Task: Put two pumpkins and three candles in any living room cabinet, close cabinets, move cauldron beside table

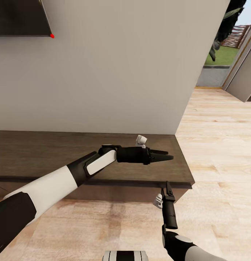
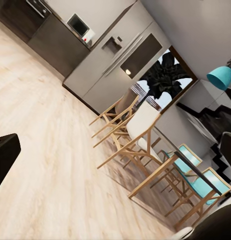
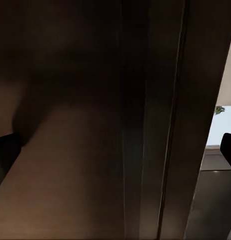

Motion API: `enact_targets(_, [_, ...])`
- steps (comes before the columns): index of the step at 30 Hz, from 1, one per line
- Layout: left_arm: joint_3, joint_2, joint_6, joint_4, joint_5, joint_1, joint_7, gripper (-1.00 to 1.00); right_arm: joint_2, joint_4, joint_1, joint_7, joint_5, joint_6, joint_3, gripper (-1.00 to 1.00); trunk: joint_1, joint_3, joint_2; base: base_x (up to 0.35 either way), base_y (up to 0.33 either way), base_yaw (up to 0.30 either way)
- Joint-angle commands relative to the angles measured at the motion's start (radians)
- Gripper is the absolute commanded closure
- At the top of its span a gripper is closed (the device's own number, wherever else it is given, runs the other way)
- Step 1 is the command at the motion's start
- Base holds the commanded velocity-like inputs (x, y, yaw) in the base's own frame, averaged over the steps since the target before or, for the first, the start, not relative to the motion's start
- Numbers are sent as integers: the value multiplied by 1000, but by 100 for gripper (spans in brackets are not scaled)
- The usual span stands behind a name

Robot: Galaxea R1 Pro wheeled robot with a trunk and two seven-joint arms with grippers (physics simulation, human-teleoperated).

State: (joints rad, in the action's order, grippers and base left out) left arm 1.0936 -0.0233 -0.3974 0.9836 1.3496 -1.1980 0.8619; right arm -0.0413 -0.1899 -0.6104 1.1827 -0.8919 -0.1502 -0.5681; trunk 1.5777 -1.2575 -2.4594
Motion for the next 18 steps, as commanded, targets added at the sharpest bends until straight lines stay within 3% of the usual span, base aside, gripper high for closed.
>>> enact_targets(1, [0, 0, 0, 0, 0, 0, 0, -100, -4, -5, -25, -2, -3, 0, -27, -100, 0, 0, 0, 7, 3, 0])
enact_targets(3, [0, 0, 0, 0, 0, 0, 0, -100, -8, -5, -25, -2, -1, -1, -27, -100, 0, 0, 0, 4, 2, 0])
enact_targets(8, [-4, -3, 0, 0, 2, 5, 3, -100, -30, 17, -11, 18, -9, -22, 36, -100, 0, 0, 0, 0, 0, 0])
enact_targets(18, [-21, -6, 0, 3, 3, 23, 3, -100, -41, 16, -9, 44, -16, -24, 72, -100, 0, 0, 0, 0, 0, 0])
